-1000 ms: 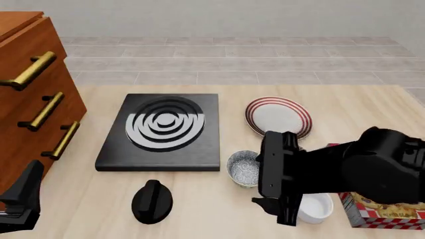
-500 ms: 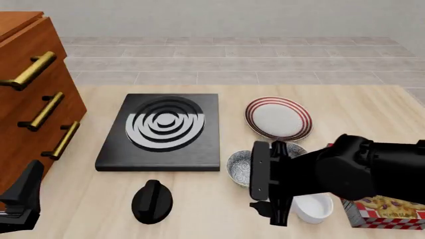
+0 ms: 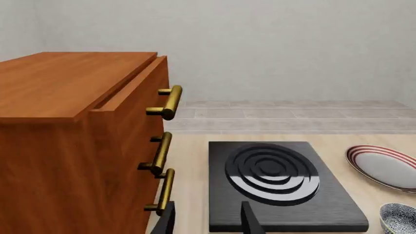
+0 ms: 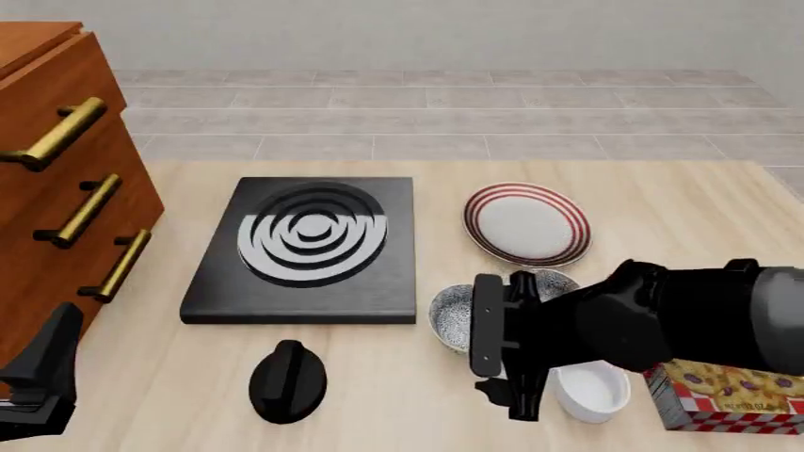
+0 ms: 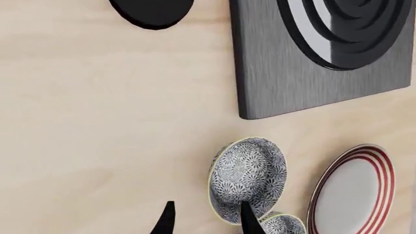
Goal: Pick the akita bowl from table center and place it on the plate.
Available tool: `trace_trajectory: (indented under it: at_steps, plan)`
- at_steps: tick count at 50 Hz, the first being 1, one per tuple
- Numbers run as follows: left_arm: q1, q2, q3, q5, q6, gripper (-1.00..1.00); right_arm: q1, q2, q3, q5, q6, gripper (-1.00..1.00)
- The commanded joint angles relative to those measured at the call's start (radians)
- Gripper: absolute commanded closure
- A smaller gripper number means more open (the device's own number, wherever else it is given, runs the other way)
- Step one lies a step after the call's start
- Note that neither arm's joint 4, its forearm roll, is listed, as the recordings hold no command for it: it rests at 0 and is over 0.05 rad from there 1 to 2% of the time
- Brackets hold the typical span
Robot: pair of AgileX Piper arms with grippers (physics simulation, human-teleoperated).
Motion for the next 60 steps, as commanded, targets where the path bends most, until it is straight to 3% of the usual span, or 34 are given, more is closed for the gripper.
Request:
trace_trajectory:
  at_steps: [1,9,12,15,43,52,53,60]
  plan:
    - [0.0,0.0,0.0,0.0,0.0,-1.0,0.002,0.071,-0.016,-0.022,-0.015,-1.0]
    - [0.0,0.0,0.0,0.0,0.0,-1.0,-0.023,0.113,-0.026,-0.049,-0.051,-1.0]
    - [0.0,0.0,0.0,0.0,0.0,-1.0,-0.014,0.119,-0.029,-0.041,-0.042,-1.0]
    - [0.0,0.0,0.0,0.0,0.0,-1.0,-0.044,0.135,-0.025,-0.068,-0.072,-1.0]
    - [0.0,0.0,0.0,0.0,0.0,-1.0,0.001,0.222,-0.039,-0.106,-0.037,-1.0]
    - [0.0,0.0,0.0,0.0,0.0,-1.0,0.0,0.218,-0.02,-0.143,-0.066,-1.0]
    - [0.0,0.0,0.0,0.0,0.0,-1.0,0.005,0.217,-0.015,-0.147,-0.069,1.0]
    - [0.0,0.0,0.0,0.0,0.0,-1.0,0.0,0.202,-0.014,-0.165,-0.104,1.0]
